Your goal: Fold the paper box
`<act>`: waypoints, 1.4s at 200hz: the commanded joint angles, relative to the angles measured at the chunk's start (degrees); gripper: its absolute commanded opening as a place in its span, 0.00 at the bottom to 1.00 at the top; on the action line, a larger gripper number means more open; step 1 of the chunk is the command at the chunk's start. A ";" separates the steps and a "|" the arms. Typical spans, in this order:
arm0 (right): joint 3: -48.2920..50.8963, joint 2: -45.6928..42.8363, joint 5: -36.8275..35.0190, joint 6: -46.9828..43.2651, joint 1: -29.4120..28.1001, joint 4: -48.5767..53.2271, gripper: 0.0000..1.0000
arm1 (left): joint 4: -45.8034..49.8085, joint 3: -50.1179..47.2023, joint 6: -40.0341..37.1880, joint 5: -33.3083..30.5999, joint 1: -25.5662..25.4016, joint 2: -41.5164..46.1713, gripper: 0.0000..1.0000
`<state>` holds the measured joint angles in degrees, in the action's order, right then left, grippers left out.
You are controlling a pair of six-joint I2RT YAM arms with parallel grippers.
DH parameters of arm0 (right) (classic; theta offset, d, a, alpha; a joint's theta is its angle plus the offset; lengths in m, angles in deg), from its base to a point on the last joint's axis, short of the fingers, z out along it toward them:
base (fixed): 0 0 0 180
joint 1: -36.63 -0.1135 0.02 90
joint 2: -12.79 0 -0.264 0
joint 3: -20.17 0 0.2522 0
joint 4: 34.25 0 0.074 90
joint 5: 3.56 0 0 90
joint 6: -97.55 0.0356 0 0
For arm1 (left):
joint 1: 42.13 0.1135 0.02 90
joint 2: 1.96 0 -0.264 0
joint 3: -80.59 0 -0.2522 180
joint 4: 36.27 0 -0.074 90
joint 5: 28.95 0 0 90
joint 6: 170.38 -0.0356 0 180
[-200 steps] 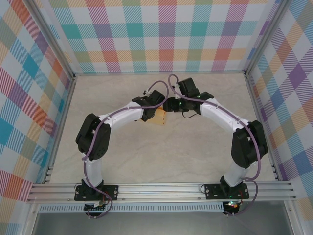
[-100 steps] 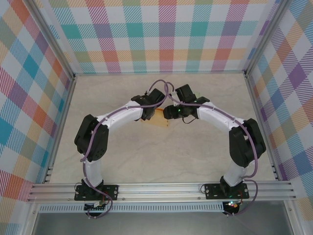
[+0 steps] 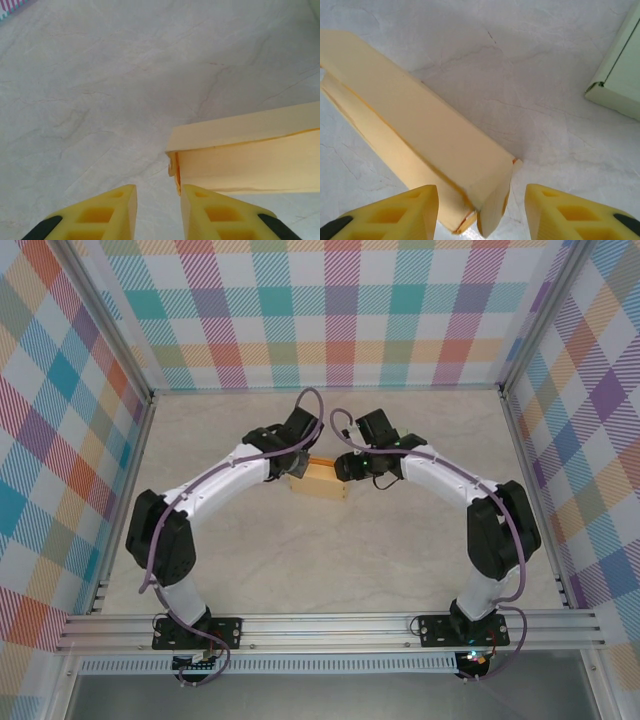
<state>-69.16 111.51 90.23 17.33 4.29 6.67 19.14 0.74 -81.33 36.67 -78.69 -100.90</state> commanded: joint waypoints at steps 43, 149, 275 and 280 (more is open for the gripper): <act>-5.05 -0.95 -6.27 -0.34 -1.76 8.16 0.46 | -3.62 -2.96 -3.61 10.45 5.66 2.26 0.27; -8.85 1.92 -9.85 -0.08 -3.43 13.07 0.40 | -5.40 -2.77 -3.06 15.33 6.23 -3.24 0.24; -15.11 6.89 -8.89 1.35 -3.46 14.86 0.13 | -3.00 -0.31 -2.08 14.00 6.08 -6.50 0.13; -15.54 7.06 -8.52 1.60 -3.43 14.86 0.12 | -2.97 -0.34 -2.05 14.23 6.06 -6.77 0.13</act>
<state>-81.44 117.98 79.98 17.71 1.27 20.79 14.22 -1.05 -84.28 49.63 -72.64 -106.49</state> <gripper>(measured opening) 0.155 0.135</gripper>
